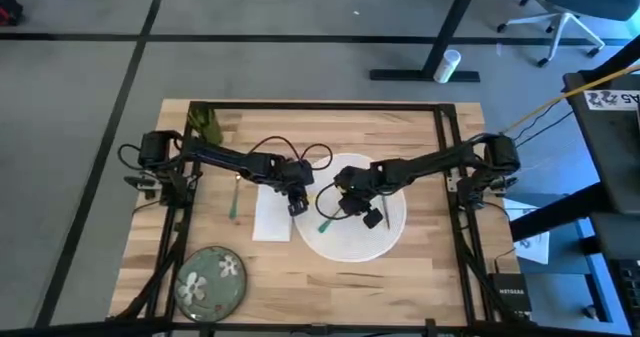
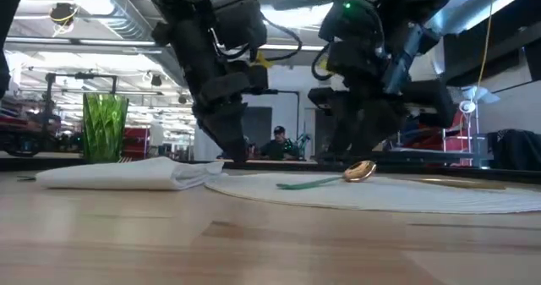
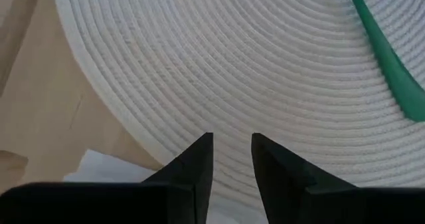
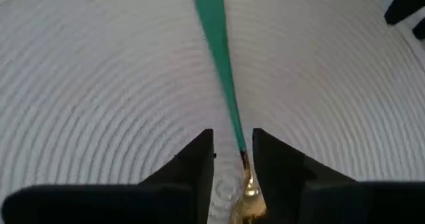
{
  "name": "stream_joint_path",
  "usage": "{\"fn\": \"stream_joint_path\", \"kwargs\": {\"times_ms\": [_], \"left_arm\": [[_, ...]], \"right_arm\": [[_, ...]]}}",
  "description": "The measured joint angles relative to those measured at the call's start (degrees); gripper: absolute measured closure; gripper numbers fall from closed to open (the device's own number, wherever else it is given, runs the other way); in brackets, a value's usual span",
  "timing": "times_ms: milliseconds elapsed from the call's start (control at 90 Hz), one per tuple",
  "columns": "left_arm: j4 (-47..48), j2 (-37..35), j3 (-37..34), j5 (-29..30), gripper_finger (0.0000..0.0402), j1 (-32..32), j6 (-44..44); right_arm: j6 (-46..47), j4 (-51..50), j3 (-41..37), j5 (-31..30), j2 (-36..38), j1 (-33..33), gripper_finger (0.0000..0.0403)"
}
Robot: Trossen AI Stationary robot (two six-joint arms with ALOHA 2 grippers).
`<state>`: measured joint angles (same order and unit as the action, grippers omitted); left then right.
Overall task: Set table place
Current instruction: Put the green spoon on the white table mat to right of the gold table knife
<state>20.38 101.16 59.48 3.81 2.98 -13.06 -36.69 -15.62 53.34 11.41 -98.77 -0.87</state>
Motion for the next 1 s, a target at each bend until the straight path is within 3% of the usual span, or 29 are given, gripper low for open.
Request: {"fn": "stream_joint_path", "kwargs": {"times_ms": [311,567,1000], "left_arm": [[0.58,0.02,-0.02,0.00,0.0314,0.00,0.00],[1.52,0.02,-0.02,0.00,0.0314,0.00,0.00],[1.70,0.02,0.00,0.00,0.0314,-1.29,0.17]], "right_arm": [[-1.33,2.24,-0.04,1.35,-3.30,-1.42,0.0348],[-2.58,2.21,-0.07,1.71,-3.51,-1.42,0.0398],[-3.82,1.04,-0.07,1.67,-1.69,-1.42,0.0400]]}}
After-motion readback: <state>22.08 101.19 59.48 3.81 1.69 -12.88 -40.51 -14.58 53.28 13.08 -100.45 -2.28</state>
